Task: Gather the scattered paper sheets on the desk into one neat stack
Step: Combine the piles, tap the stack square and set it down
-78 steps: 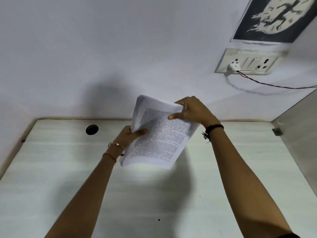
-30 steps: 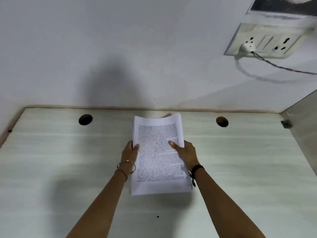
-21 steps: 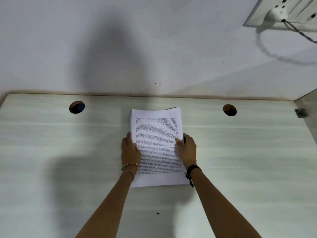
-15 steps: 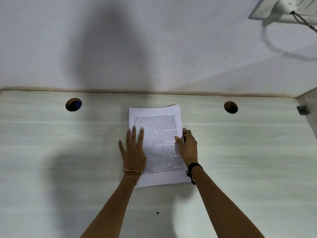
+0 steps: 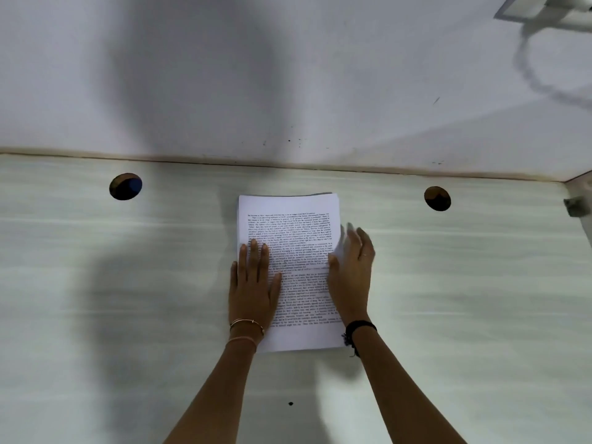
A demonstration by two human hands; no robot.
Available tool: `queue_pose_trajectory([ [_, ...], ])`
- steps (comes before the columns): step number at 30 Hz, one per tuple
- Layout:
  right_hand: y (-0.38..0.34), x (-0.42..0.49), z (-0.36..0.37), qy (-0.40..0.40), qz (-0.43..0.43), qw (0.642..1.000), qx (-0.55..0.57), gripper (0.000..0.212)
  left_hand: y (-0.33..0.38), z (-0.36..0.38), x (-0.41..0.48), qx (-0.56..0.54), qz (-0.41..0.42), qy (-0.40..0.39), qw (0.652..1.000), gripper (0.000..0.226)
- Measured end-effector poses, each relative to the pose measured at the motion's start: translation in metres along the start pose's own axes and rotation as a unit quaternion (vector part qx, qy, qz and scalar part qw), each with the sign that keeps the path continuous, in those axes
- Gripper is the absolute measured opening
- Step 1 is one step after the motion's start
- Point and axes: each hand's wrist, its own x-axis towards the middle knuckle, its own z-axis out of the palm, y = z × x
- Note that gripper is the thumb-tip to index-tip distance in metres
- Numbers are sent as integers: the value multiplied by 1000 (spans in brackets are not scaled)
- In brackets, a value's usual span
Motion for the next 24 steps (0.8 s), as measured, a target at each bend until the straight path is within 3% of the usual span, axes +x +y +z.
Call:
queue_pose_trajectory([
  [2,-11,-2,13,-57,-106,993,5,55,0,1,1,3,-2,4,1000,64],
  [5,-15,-4,38,-192,-251,946,-68,54,0,2,0,11,2,4,1000,66],
  [14,8,74,47,-140,-125,972,-140,52,-1,-1,0,-3,-3,-18,1000,66],
  [20,7,95,46,-120,-99,970,-187,52,2,-6,2,-12,-11,-24,1000,70],
  [22,-2,89,41,-137,-198,953,-185,53,3,-7,1,-20,-20,-21,999,75],
  [24,-5,66,41,-225,-366,888,-162,54,4,-7,1,-26,-37,-14,999,82],
])
